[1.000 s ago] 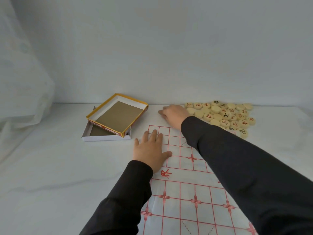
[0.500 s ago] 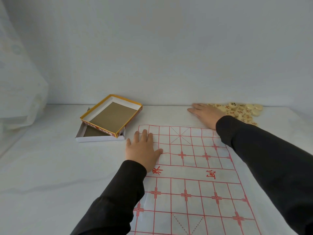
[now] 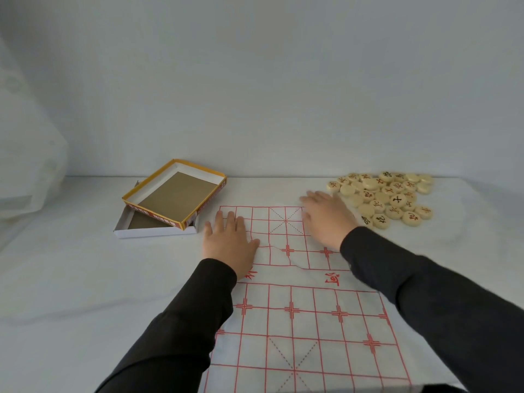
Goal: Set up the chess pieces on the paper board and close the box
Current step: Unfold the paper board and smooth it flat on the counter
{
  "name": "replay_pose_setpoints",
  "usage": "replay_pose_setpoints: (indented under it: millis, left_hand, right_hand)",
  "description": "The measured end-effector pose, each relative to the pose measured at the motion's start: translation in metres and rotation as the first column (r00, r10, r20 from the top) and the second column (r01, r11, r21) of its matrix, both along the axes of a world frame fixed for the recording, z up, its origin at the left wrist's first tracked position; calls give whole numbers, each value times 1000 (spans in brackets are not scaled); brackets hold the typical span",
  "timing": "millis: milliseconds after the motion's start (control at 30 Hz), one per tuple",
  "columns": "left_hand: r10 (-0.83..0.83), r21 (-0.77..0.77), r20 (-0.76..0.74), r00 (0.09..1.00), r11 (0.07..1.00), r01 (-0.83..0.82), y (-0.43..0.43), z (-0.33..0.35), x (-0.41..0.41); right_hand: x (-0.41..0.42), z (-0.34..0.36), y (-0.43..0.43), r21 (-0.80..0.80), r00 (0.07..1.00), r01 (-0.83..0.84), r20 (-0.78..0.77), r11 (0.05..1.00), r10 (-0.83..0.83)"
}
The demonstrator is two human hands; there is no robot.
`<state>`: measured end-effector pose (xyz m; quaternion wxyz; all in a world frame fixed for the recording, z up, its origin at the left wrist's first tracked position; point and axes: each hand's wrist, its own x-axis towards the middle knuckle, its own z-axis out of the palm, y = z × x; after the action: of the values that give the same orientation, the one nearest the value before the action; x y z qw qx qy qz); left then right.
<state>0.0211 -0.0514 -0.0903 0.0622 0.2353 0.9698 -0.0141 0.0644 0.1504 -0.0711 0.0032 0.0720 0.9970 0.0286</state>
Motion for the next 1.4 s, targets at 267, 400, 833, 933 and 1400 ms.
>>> replay_pose_setpoints:
  millis: [267, 400, 833, 933, 1400]
  left_hand:
    - [-30, -13, -29, 999, 999, 30, 7, 7, -1]
    - [-82, 22, 84, 993, 997, 80, 8, 9, -1]
    - [-50, -25, 111, 993, 998, 53, 8, 0, -3]
    - [-45, -32, 119, 992, 998, 49, 10, 0, -3]
    - [18, -74, 169, 985, 997, -6, 5, 9, -5]
  right_hand:
    - [-8, -20, -9, -47, 974, 80, 217, 996, -68]
    - [-22, -19, -10, -82, 974, 81, 219, 993, -61]
    - [-30, -9, 63, -56, 976, 197, 105, 979, -191]
    - [-24, -8, 76, -75, 988, 139, 83, 987, -133]
    - [27, -7, 75, -268, 968, 120, -183, 956, -173]
